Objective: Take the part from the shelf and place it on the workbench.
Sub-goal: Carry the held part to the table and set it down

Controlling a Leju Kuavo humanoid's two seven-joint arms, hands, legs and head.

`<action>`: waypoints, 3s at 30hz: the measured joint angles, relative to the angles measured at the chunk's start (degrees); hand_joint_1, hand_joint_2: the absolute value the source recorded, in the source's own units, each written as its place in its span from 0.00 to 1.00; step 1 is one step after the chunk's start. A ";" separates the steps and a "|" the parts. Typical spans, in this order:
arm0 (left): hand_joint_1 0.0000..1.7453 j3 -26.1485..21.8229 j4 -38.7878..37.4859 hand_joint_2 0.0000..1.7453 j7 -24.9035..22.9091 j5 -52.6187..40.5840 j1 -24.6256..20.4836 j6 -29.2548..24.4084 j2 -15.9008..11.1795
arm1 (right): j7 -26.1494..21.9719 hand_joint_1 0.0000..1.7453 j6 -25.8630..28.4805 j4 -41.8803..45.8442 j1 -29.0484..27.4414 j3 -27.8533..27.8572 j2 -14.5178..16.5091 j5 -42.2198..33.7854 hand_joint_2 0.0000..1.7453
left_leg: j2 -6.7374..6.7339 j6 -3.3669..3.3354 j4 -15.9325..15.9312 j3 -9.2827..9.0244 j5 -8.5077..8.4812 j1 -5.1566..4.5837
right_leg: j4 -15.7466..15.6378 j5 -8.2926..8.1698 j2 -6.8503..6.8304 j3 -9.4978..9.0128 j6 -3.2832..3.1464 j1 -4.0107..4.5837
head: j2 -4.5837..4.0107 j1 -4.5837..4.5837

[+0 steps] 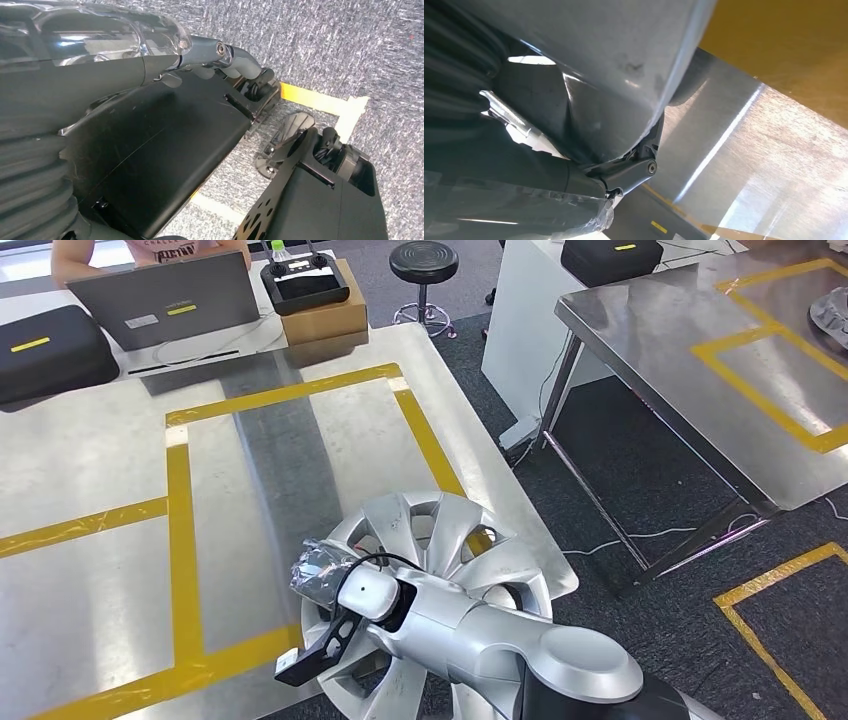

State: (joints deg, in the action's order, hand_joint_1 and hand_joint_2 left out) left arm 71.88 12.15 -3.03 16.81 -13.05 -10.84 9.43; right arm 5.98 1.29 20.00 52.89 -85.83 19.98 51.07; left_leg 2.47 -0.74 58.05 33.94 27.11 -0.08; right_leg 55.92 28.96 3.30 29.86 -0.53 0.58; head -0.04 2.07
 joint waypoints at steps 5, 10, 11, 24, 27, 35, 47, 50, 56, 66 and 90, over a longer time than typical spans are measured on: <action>0.00 -0.02 0.00 1.00 0.00 0.19 0.08 -0.01 -0.01 | 0.10 1.00 -0.04 -0.14 0.25 0.37 -0.03 -1.32 1.00 | 0.01 0.00 0.00 0.00 0.00 0.00 | 0.00 0.00 0.00 -0.01 0.00 0.00 | 0.00 0.00; 0.00 -0.02 0.00 1.00 0.00 0.19 0.09 -0.01 -0.01 | 0.26 1.00 0.20 -0.21 0.32 0.55 -0.04 -1.85 1.00 | 0.01 0.00 0.00 0.00 0.00 0.00 | 0.00 0.00 0.00 -0.01 0.00 0.00 | 0.00 0.00; 0.00 -0.02 0.00 1.00 0.00 0.19 0.10 -0.01 -0.01 | 0.37 1.00 0.34 -0.25 0.34 0.75 -0.05 -2.15 1.00 | 0.01 0.00 0.00 0.00 0.00 0.00 | 0.00 0.00 0.00 -0.01 0.00 0.00 | 0.00 0.00; 0.00 -0.02 0.00 1.00 0.00 0.78 0.53 -0.97 -0.16 | 2.83 1.00 6.32 -1.40 7.82 8.90 -1.51 -8.44 1.00 | -0.23 0.00 0.01 0.06 0.01 0.00 | 0.01 0.00 0.05 0.04 0.00 0.00 | 0.00 0.00; 0.00 -0.02 0.00 1.00 0.00 0.86 0.54 -1.02 -0.16 | 2.83 1.00 7.70 -1.40 8.24 10.19 -1.63 -9.09 1.00 | -0.25 0.00 0.00 0.07 0.01 0.00 | 0.01 0.01 0.05 0.05 0.01 0.00 | 0.00 -0.01; 0.00 -0.02 0.00 1.00 1.13 1.20 0.87 -1.73 -0.40 | -0.67 1.00 19.85 -0.50 15.68 17.33 -2.34 -20.04 1.00 | -0.43 0.00 0.01 0.07 0.01 0.00 | 0.03 0.00 0.12 0.08 0.01 0.00 | 0.00 0.01; 0.00 -0.02 0.00 1.00 1.88 1.17 1.06 -2.07 -0.95 | -0.81 1.00 20.04 3.25 25.53 26.37 -3.38 -23.80 1.00 | -0.41 -0.01 0.01 0.08 0.02 0.00 | 0.03 0.01 0.13 0.10 0.01 0.00 | 0.00 0.01; 0.00 -0.02 0.00 1.00 1.99 1.17 1.02 -2.15 -0.96 | -1.10 1.00 20.52 3.92 25.97 27.73 -3.58 -25.16 1.00 | -0.36 -0.01 0.01 0.08 0.02 0.00 | 0.03 0.01 0.13 0.10 0.01 0.00 | 0.00 0.01; 0.00 -0.02 0.00 1.00 2.08 1.19 0.97 -2.60 -1.31 | -2.64 1.00 22.08 5.88 27.92 30.09 -4.54 -28.45 1.00 | -0.28 -0.01 0.02 0.10 0.02 -0.01 | 0.03 0.01 0.12 0.10 0.01 0.00 | 0.00 0.06; 0.00 -0.02 0.00 1.00 2.22 -0.46 0.95 -2.73 -1.84 | 8.70 1.00 38.15 23.36 29.83 30.39 -11.81 31.47 1.00 | 0.37 0.03 0.04 0.10 0.08 0.00 | -0.01 0.10 -0.13 0.04 -0.01 -0.01 | 0.00 0.03; 0.00 0.01 0.00 1.00 2.25 -0.33 0.67 -2.26 -1.87 | 13.38 1.00 38.08 39.16 21.13 3.22 -21.97 38.86 1.00 | -0.08 0.02 0.03 0.05 0.16 -0.01 | -0.02 0.21 -0.14 0.00 0.16 -0.01 | 0.00 0.07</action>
State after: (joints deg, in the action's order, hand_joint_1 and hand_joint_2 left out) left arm 71.89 12.15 -0.79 16.48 -12.38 -13.09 7.55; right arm 19.35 39.37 59.17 74.02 -82.61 -1.99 89.94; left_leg 2.39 -0.73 58.08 33.99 27.27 -0.10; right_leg 55.91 29.17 3.16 29.85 -0.37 0.57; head -0.04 2.14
